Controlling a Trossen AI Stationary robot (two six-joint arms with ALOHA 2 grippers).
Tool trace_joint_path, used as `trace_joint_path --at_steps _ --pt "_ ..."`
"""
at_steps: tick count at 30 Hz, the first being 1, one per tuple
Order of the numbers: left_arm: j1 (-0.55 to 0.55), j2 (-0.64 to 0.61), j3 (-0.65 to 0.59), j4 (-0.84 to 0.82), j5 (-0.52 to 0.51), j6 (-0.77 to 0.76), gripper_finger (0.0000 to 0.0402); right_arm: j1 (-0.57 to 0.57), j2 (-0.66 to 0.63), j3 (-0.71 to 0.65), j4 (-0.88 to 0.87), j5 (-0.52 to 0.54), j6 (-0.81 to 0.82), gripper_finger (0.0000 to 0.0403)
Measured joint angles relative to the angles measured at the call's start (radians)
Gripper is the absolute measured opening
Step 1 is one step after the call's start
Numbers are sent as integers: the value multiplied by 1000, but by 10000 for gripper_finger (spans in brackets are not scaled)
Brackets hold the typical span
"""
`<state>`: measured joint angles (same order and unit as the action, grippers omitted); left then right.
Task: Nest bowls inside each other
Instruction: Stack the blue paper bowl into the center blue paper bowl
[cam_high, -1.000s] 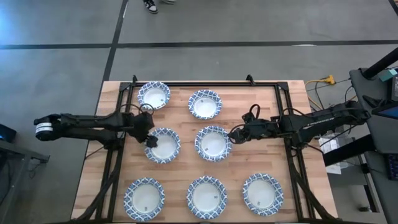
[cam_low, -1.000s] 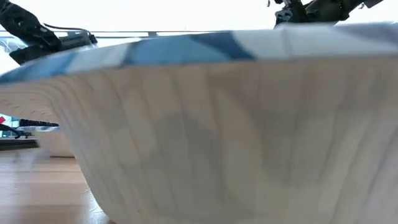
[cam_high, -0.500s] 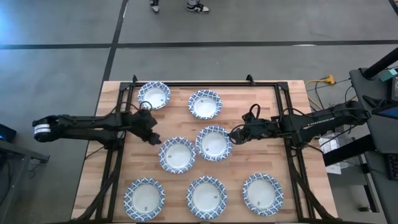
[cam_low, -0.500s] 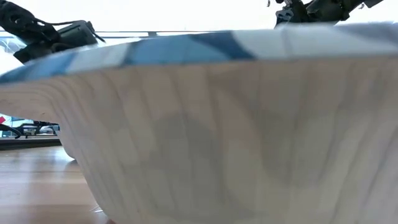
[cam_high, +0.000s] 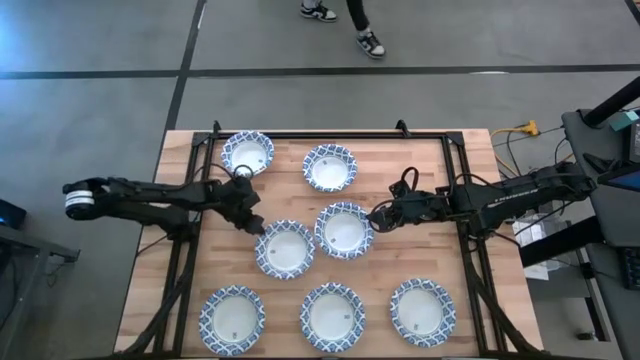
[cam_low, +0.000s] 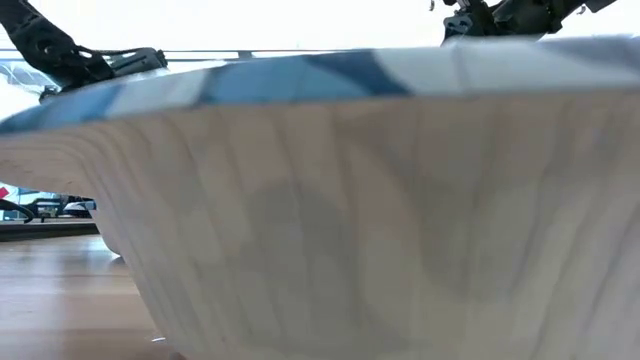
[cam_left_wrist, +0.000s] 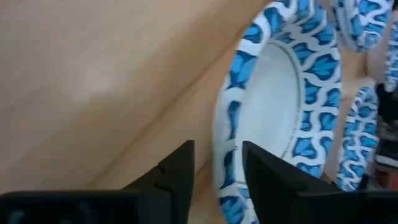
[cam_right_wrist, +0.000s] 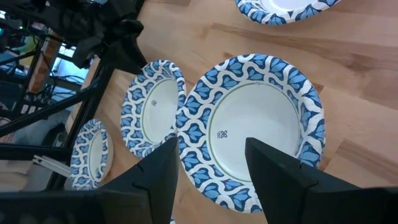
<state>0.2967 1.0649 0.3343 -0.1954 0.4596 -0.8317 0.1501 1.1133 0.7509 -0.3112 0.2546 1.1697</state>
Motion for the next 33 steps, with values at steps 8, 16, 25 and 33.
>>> trace_joint_path --at_steps 8,16,25,33 --pt "0 123 0 185 115 0 135 0 0 0 0 0 3 180" --pt "0 216 0 196 204 34 22 0 0 0 0 0 8 180" --pt "0 137 0 193 223 24 2 0 0 -1 1 0 22 180" --pt "0 -95 47 111 188 -95 1 0 0 -1 0 0 23 180"
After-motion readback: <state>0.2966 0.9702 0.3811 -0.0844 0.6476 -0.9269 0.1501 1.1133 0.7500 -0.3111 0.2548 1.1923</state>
